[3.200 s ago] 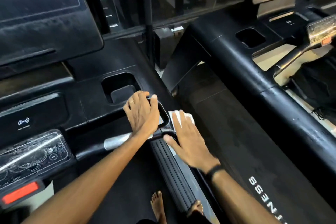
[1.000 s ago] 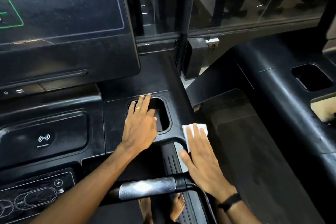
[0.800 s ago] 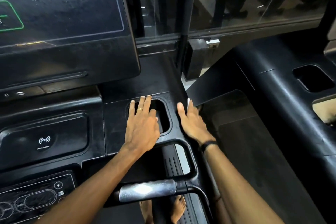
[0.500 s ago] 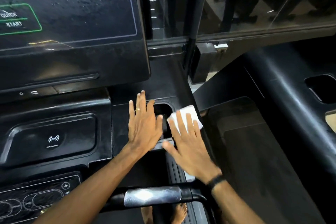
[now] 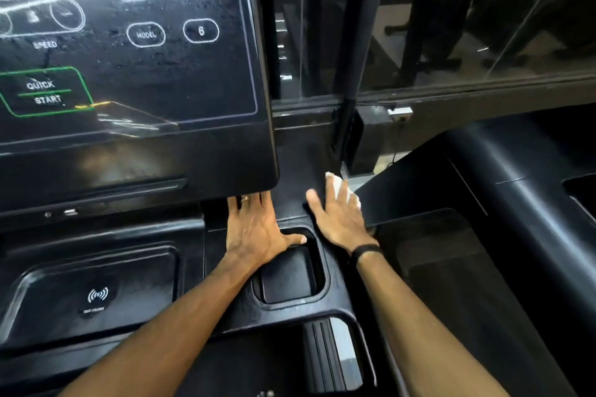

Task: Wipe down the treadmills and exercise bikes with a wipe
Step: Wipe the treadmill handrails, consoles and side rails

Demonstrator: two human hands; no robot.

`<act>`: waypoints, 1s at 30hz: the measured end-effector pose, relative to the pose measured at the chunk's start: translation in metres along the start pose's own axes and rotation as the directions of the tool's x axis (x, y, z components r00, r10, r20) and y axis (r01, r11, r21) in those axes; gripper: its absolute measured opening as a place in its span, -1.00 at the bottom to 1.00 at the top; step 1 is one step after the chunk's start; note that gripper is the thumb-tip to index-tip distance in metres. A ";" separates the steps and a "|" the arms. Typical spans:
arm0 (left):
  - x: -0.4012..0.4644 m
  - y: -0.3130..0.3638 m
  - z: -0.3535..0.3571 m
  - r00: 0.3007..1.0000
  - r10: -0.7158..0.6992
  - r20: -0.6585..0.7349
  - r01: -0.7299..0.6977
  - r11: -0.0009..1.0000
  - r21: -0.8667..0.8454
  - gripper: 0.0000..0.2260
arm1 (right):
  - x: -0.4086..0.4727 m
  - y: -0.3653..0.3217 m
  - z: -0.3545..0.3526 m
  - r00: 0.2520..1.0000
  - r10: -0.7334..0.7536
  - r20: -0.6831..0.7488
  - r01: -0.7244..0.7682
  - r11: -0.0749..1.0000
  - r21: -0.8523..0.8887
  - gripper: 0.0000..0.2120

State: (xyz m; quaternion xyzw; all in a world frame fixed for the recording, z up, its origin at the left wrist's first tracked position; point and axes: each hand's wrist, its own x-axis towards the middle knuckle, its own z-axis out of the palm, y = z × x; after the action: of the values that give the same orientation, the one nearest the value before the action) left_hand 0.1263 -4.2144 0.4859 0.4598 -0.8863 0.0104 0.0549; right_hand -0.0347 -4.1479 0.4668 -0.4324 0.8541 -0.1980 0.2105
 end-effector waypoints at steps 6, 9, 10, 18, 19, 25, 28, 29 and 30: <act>0.002 -0.002 0.008 0.999 0.008 -0.043 -0.009 1.000 -0.011 0.22 | -0.089 0.024 -0.004 0.892 -0.437 0.112 0.451 0.876 -0.172 -0.36; 0.003 -0.002 0.007 0.999 -0.006 -0.032 0.007 1.000 0.021 0.23 | -0.111 0.052 -0.003 0.941 -0.325 0.094 0.329 0.944 -0.032 -0.40; 0.004 -0.001 0.006 1.000 -0.006 -0.022 0.006 1.000 0.028 0.23 | -0.102 0.055 0.000 0.964 -0.252 0.086 0.250 0.968 0.037 -0.40; 0.003 0.001 0.002 1.000 -0.013 0.027 0.010 0.997 0.078 0.27 | 0.046 0.000 -0.008 0.996 0.041 0.077 -0.054 0.984 0.168 -0.29; 0.003 0.001 0.002 0.999 -0.016 0.038 0.013 0.997 0.082 0.27 | 0.047 -0.010 -0.007 0.997 -0.019 0.071 0.015 0.998 0.064 -0.30; 0.001 0.002 0.004 0.999 -0.016 0.036 0.013 0.998 0.069 0.04 | -0.057 -0.010 0.002 0.890 -0.428 0.158 0.453 0.870 -0.196 -0.30; 0.002 0.002 0.003 0.997 -0.064 0.035 0.060 0.994 0.088 0.13 | -0.107 0.016 -0.004 0.891 -0.427 0.154 0.451 0.872 -0.192 -0.33; 0.002 0.002 0.005 0.998 -0.063 0.030 0.059 0.994 0.092 0.17 | -0.109 0.019 -0.005 0.911 -0.383 0.151 0.406 0.897 -0.176 -0.31; 0.002 0.002 0.005 0.998 -0.060 0.029 0.057 0.994 0.092 0.19 | -0.103 0.018 -0.005 0.931 -0.333 0.150 0.355 0.922 -0.155 -0.27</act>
State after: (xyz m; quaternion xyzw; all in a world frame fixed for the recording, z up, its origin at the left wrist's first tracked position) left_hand 0.1229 -4.2154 0.4808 0.4876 -0.8718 0.0420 0.0200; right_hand 0.0061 -4.0526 0.4806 -0.6042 0.7647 -0.1279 0.1839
